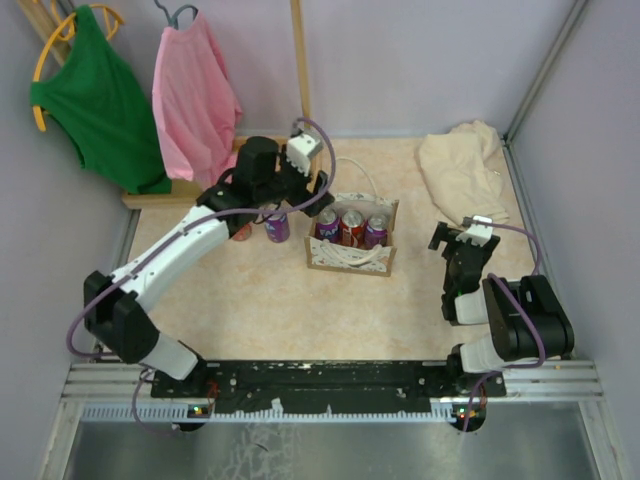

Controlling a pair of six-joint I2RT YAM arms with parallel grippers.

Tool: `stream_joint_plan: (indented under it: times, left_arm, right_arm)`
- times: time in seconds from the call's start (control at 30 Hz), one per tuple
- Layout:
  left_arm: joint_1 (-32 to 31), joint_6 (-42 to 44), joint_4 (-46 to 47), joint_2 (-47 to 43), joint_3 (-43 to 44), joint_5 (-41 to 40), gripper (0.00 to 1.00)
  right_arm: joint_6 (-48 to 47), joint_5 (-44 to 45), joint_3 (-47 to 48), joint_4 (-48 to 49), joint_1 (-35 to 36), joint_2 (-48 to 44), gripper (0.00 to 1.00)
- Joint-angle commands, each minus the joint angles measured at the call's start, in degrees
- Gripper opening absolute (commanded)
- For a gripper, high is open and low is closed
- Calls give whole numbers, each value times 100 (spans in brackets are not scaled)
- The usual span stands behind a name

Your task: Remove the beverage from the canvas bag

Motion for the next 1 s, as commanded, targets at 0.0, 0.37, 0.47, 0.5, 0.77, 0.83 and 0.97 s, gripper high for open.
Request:
stream_joint_plan:
  times: [0.0,0.37,0.47,0.5,0.77,0.83,0.97]
  left_arm:
    - [-451,437,-44,687,470,618,85]
    - [-925,1748,-90,2018,1344,933,85]
    - [-925,2030,-170,2139,1361,950,84]
    - [-927,2153,-192,2158,1348,1020,83]
    - [-942,3294,64,2234,830,1715,83]
    - [-945,3443,165,2274,767,1754,85]
    - [-947,3789,34,2451,912,1924,89]
  right_arm:
    - [-61,96,78,244,49,10,99]
    - [-64,100,78,245,51,10,99]
    - [-67,96,78,250,52,10,99]
    - [-67,97,78,249,52,10,99]
    - [-67,98,78,249,52,10,99]
    - [-64,100,78,247,52,10,99]
    - [-67,100,78,252,52,10,99]
